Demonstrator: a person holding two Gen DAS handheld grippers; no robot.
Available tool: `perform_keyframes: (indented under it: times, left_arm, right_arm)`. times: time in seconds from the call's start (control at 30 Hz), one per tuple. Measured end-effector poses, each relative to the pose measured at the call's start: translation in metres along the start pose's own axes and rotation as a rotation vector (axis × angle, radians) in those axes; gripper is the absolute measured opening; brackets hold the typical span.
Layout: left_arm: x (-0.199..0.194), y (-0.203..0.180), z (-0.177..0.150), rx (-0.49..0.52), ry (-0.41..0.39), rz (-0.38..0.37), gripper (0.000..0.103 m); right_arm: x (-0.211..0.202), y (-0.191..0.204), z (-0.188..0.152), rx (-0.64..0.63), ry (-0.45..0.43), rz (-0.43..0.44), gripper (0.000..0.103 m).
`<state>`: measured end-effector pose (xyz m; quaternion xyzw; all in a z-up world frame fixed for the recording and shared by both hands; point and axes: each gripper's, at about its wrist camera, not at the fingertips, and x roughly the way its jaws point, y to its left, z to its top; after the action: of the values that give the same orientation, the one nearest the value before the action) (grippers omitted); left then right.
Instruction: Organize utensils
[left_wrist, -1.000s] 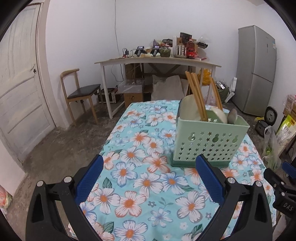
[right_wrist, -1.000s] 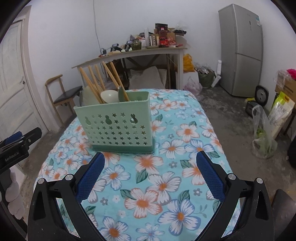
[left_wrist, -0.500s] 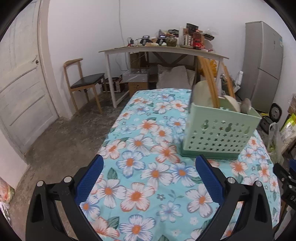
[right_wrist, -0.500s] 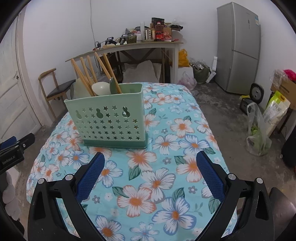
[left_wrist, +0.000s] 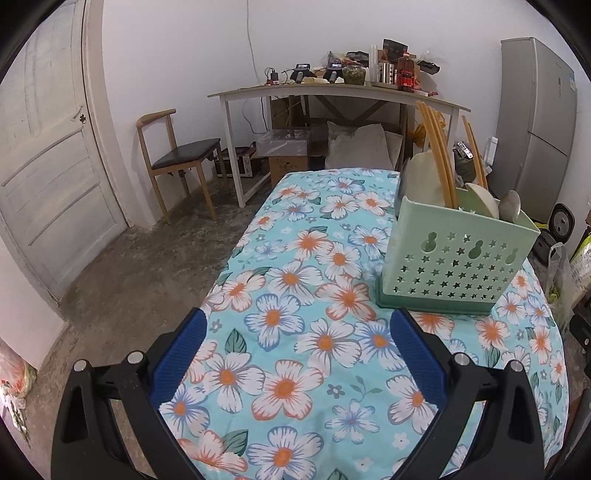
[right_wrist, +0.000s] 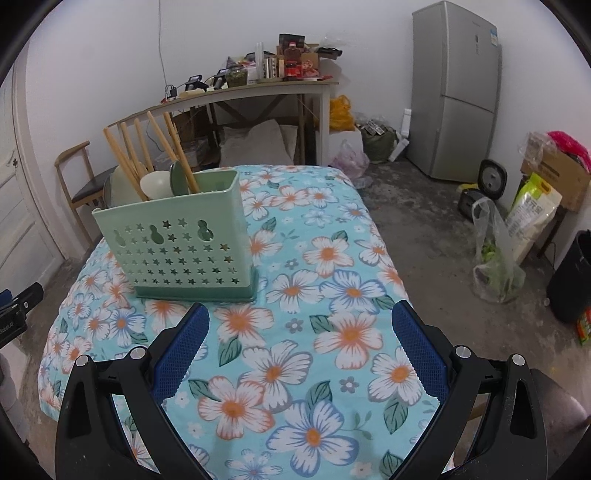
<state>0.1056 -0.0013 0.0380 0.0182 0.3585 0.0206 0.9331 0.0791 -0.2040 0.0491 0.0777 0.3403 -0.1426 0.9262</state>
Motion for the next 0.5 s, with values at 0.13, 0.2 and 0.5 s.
perform_keyframes:
  times: [0.13, 0.2, 0.5]
  left_arm:
    - [0.0016, -0.0026, -0.0005, 0.007, 0.006, 0.008, 0.097]
    - [0.0023, -0.0038, -0.0007, 0.010, 0.009, 0.011, 0.097]
    - [0.0025, -0.0051, -0.0016, 0.024, 0.009, 0.018, 0.097]
  right_arm:
    - [0.0025, -0.0008, -0.0002, -0.003, 0.005, 0.000, 0.095]
    - [0.0038, 0.0007, -0.0011, -0.004, 0.009, 0.002, 0.095]
    - [0.0061, 0.0024, -0.0003, -0.010, 0.019, 0.013, 0.095]
